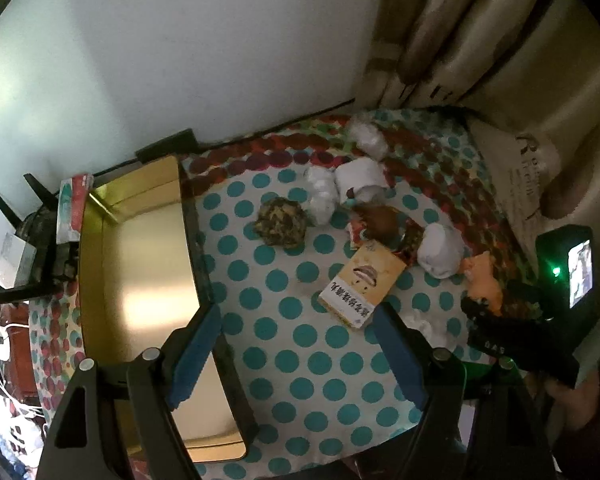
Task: Organize objects
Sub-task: 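Move left tool toward yellow medicine box while right tool approaches orange pig toy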
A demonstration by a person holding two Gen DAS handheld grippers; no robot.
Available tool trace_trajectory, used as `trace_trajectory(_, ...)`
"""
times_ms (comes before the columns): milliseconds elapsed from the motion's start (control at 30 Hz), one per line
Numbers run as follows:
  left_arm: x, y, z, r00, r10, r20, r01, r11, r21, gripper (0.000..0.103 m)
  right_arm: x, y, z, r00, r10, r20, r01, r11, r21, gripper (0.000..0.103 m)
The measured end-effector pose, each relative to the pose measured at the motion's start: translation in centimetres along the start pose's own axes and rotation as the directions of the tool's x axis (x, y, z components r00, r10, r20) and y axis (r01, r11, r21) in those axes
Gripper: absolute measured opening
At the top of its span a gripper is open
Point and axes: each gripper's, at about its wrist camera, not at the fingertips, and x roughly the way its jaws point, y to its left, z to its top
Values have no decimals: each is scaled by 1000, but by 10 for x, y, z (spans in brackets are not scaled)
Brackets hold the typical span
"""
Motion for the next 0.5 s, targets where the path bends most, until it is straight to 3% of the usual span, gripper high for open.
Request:
trace_trajectory(200,17,-6,-1,999,32,1,-32,998,48,81,10,-3,2,1000,-16,-9,16,1000,-7,77)
trace_trajectory(267,21,-10,-2,1000,13,2,-13,997,71,81,12,-3,4,1000,-16,-15,16,1000,-5,70)
trace_trajectory(400,32,-17,-1,1000,-26,-9,26,995,101,81,19,-5,7,999,8,-35,-8,1000,6,45)
trace_trajectory(500,45,-22,0,998,-52,-31,55,992,112,81,20,-7,7,998,46,-32,-46,999,23,43)
